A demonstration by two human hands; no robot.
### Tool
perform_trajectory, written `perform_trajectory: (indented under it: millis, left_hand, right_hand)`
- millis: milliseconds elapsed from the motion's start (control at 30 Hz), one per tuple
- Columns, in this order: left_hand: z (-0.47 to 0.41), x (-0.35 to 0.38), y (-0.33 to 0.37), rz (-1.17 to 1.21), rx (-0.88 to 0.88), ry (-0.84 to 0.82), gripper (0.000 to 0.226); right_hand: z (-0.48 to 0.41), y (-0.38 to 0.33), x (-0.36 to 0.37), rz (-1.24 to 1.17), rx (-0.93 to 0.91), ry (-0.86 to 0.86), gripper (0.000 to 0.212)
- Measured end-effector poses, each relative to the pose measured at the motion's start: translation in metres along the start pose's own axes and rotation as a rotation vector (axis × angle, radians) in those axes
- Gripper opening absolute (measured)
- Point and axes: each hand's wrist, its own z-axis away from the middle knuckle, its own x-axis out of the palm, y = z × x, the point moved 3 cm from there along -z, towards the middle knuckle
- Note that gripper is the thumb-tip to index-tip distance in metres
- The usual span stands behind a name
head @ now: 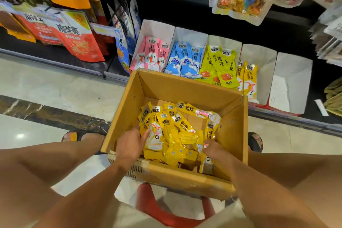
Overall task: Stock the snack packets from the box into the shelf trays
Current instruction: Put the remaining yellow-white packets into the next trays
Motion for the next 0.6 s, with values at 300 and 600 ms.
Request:
perform_trajectory:
  millis: [300,600]
  left_hand:
    - [-0.005,0.005,0.0,0.02,-0.062,-0.035,0.048]
    - [-0.006,0.012,-0.006,0.086,-0.057,-0.015,0.052]
  right_hand:
    - [-0.026,0.006,0.035,0.253,0.046,-0.087,0.064]
    - [-0.036,0.009,0.032,0.361,0.09,-0.068,0.064]
